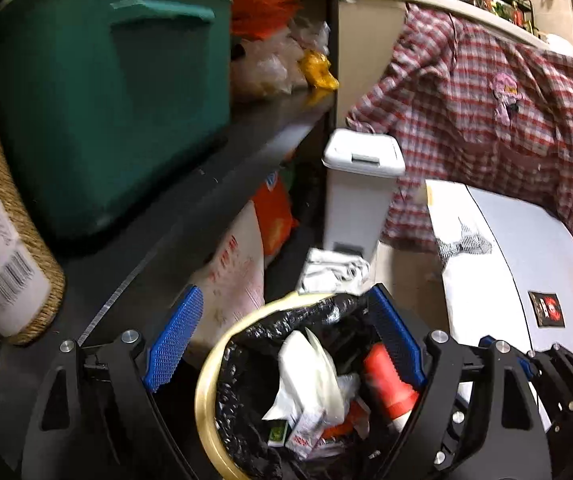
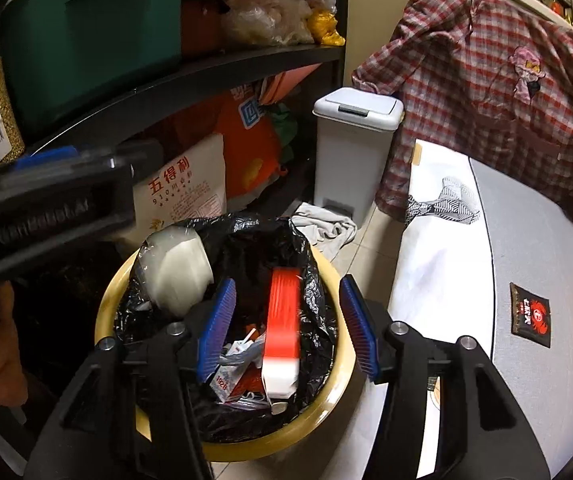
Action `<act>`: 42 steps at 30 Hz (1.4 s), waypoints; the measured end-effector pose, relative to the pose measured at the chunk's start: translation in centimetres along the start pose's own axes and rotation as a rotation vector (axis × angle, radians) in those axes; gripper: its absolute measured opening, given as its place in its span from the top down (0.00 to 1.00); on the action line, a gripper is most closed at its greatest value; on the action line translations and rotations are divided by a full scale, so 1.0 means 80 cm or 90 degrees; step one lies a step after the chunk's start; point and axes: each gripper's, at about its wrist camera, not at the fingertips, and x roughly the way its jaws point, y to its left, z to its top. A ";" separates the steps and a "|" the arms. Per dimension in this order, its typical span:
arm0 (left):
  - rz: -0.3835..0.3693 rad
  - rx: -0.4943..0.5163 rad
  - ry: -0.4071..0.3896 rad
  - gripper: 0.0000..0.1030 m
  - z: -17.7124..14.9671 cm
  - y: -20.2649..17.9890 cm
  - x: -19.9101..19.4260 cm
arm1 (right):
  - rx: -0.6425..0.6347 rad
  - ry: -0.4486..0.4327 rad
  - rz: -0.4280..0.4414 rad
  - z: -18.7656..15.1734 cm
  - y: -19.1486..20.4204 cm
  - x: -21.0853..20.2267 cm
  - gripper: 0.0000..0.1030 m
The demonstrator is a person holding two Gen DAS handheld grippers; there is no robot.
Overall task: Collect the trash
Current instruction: 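Open both tools to drop the tissue and box into the bin, then move both open tools back over the table trash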
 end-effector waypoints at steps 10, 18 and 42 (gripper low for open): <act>0.012 0.036 -0.008 0.16 0.001 -0.013 -0.012 | 0.043 -0.009 -0.040 -0.001 -0.029 -0.021 0.38; 0.002 0.052 -0.023 0.16 -0.003 -0.025 -0.035 | 0.080 -0.037 -0.054 0.000 -0.061 -0.067 0.37; -0.135 0.143 -0.080 0.08 -0.022 -0.202 -0.095 | 0.195 -0.088 -0.196 -0.094 -0.248 -0.225 0.26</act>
